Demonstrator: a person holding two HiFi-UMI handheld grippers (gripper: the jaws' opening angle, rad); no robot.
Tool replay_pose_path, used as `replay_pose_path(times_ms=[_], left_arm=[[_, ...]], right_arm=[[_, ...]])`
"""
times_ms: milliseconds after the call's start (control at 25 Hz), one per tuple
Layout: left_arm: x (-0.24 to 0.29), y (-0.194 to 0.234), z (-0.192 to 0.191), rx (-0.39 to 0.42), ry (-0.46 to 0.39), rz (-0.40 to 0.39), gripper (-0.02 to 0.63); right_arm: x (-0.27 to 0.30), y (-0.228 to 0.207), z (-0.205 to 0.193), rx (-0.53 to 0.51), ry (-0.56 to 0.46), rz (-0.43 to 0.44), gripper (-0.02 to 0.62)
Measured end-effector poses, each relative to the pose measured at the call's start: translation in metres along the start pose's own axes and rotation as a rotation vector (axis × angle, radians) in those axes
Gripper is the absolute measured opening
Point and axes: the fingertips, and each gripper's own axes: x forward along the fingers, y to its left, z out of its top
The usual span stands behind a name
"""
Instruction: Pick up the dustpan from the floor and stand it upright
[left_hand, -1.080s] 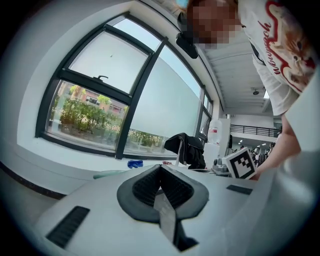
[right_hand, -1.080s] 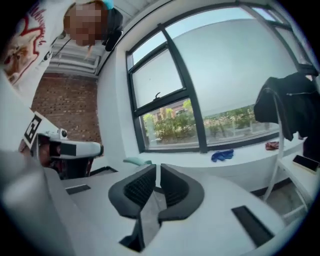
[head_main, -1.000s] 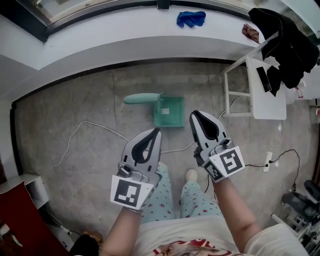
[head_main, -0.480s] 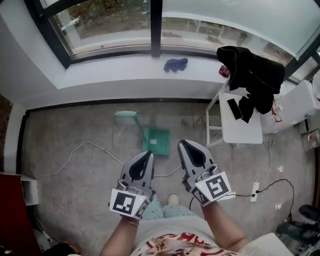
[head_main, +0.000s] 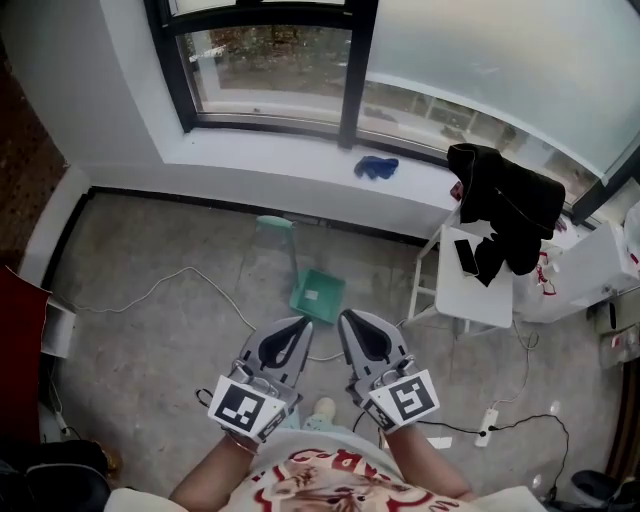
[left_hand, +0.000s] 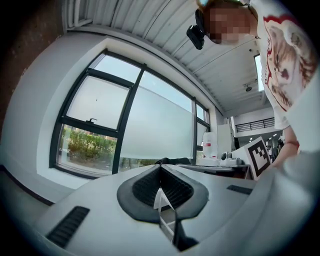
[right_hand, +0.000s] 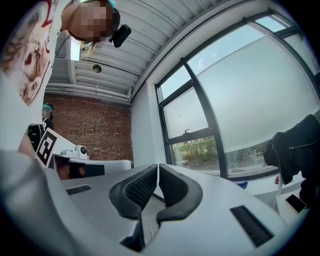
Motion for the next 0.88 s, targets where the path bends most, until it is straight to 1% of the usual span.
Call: replay_pose_path(times_ms=[120,280,360,440,520,560,720,880], left_arm=[[-0.01,-0.01,0.01,0.015,-0.015,-0.007,0.003],[-0.027,-0.014,0.018,0.012,-0.047,-0.019,0.003],[-0.04,-0.013,0.019,0.011,-0.059,-0.023,0.003],[-0.055,-0.014,0.021,0.008,-0.07,-0.023,0.003],[-0.074,-0.016,0.022,0.004,-0.075,-0.02,0.003],[-0.084,-0.017,0.022,0.0,-0.075,-0.02,0.003],[-0.142,-0.021,0.019,-0.015,-0.066,-0.029,0.003],[-0.2,-0.033,0.013,-0.033,-0.065,-0.073,0.003]], right_arm=[[-0.011,0.009,0.004,-0.009,0.005,0.005,0.031],[-0.017,0.02,0.012,-0.04,-0.007,-0.01,0.031],[-0.017,0.03,0.015,-0.077,-0.006,-0.014,0.031],[-0.018,0.046,0.019,-0.139,0.002,-0.008,0.031],[-0.019,0.065,0.022,-0.185,0.005,0.001,0.031],[-0.02,0.075,0.023,-0.189,0.004,0.002,0.031],[-0.029,0.129,0.017,-0.146,-0.014,-0.013,0.031],[-0.048,0.197,0.01,-0.127,-0.022,-0.04,0.031]])
